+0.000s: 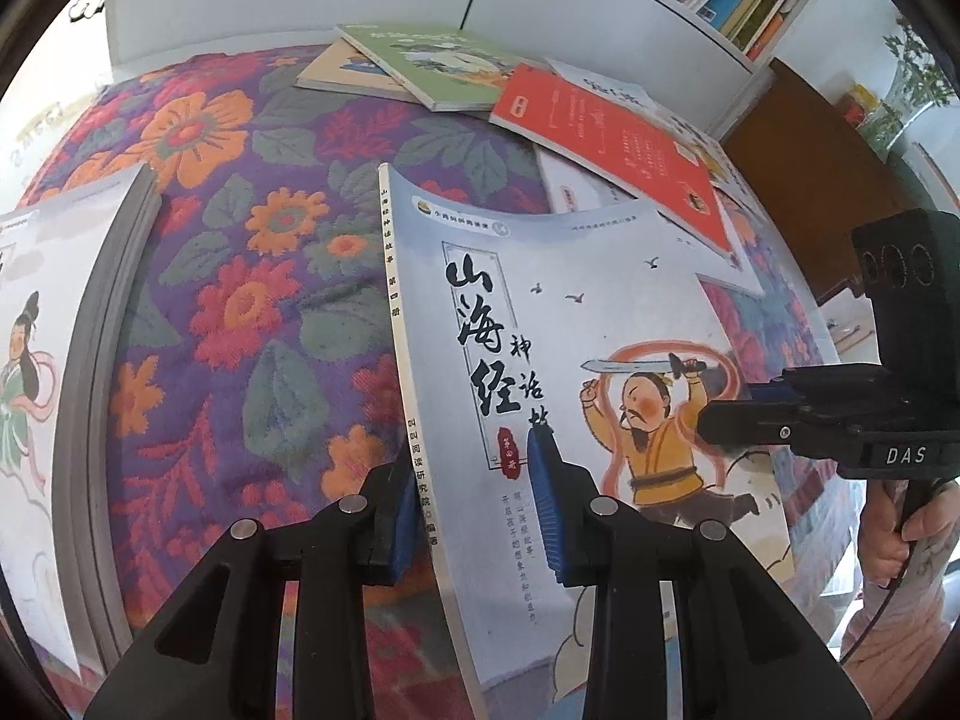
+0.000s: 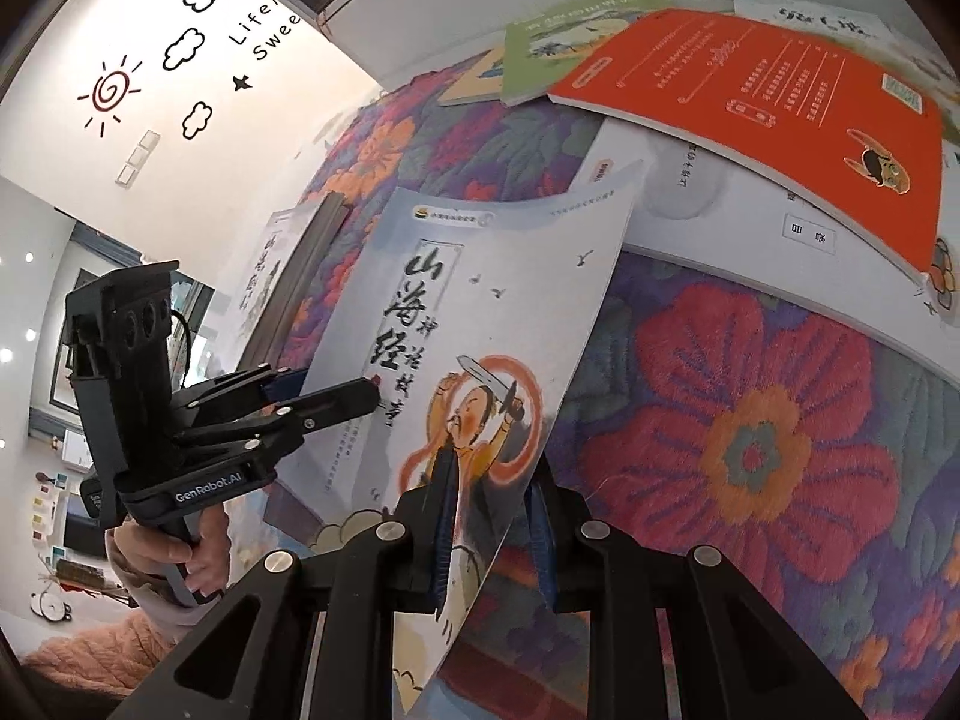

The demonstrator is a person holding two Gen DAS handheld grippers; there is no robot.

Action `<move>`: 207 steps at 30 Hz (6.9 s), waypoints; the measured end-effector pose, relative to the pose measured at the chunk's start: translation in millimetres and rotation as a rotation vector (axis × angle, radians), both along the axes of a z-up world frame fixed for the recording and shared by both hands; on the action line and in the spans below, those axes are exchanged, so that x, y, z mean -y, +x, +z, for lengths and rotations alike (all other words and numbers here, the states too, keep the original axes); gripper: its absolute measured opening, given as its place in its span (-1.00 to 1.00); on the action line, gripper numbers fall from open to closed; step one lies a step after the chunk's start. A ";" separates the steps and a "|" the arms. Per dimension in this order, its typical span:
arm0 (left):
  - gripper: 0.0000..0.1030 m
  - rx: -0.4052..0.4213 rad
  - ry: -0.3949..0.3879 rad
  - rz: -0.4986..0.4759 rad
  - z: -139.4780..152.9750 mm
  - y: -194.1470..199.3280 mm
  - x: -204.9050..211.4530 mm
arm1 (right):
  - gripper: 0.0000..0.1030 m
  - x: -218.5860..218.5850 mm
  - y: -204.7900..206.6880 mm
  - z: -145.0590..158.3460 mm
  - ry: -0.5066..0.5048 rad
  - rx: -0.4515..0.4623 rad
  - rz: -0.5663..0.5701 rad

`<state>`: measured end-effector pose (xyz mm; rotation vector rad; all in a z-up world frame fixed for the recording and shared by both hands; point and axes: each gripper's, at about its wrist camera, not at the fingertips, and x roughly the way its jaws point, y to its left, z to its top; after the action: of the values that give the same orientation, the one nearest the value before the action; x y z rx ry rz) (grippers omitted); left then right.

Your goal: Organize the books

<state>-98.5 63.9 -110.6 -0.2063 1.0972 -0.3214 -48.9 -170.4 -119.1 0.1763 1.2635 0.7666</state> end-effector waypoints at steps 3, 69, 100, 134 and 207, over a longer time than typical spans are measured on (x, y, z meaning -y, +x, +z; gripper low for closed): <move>-0.41 0.012 0.004 -0.002 4.6 -6.7 2.4 | -0.57 -1.2 -9.0 6.9 -0.004 0.011 0.006; -0.39 0.174 -0.061 0.116 82.0 -32.9 -195.3 | -0.57 -206.2 -39.6 114.8 -0.002 0.414 0.161; -0.32 0.026 0.057 0.163 20.1 -1.6 -270.9 | -0.57 -288.8 -4.8 17.8 0.009 0.190 0.198; -0.18 0.022 0.241 0.253 23.2 -7.9 -261.6 | -0.45 -292.8 -0.2 9.4 -0.056 0.146 0.161; 0.10 0.127 0.174 -0.017 31.4 83.6 54.8 | 0.18 93.2 -2.8 -11.9 0.092 -0.048 -0.265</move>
<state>-14.9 9.1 -79.2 -0.0219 0.9957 -0.2495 -51.7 -263.6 -131.0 0.4300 1.2208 0.5945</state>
